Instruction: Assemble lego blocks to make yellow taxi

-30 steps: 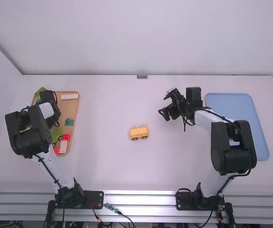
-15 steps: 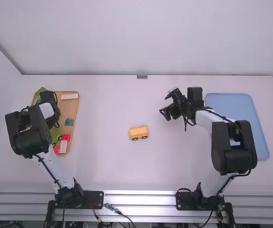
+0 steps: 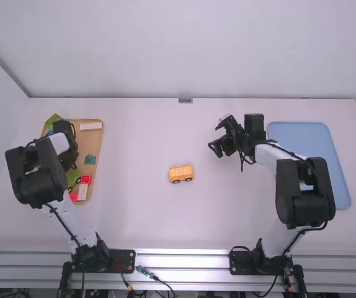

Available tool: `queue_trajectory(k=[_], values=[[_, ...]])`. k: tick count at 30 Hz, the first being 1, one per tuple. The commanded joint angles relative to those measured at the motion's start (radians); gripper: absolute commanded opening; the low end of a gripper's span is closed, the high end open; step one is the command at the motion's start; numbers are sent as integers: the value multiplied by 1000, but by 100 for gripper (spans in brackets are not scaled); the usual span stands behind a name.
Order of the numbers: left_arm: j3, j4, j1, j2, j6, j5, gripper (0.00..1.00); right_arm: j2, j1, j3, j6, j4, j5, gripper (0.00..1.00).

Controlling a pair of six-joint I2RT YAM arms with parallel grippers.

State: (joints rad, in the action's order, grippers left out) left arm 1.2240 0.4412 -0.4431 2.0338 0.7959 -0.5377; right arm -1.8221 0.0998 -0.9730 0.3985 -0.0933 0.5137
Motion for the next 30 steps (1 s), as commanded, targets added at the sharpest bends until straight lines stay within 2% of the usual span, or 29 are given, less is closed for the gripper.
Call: queue_trajectory(k=[1,6,9,12,15,18,21,24,27,30], values=[[6,44,18,-69,45,-38,13,27,-4,0,2,1,2,99],[3,47,78,-200,-95,-7,9,27,-4,0,2,-2,2,99],[-20,26,151,-283,-144,-42,2,27,0,0,2,-2,1,99],[-43,19,249,-367,-199,-88,2,27,-3,0,2,-2,2,99],[-51,19,344,-420,-309,-62,2,27,-3,0,-2,-2,1,99],[-54,18,436,-457,-494,58,2,27,-3,0,-1,-2,2,99],[-54,21,526,-488,-712,274,2,27,-4,0,-1,3,2,99],[-64,16,570,-510,-805,413,2,27,-16,0,18,17,13,99],[-105,-21,605,-548,-898,543,2,27,-26,1,130,59,92,99],[-206,-107,633,-617,-1049,734,2,27,-37,34,270,72,234,99]])
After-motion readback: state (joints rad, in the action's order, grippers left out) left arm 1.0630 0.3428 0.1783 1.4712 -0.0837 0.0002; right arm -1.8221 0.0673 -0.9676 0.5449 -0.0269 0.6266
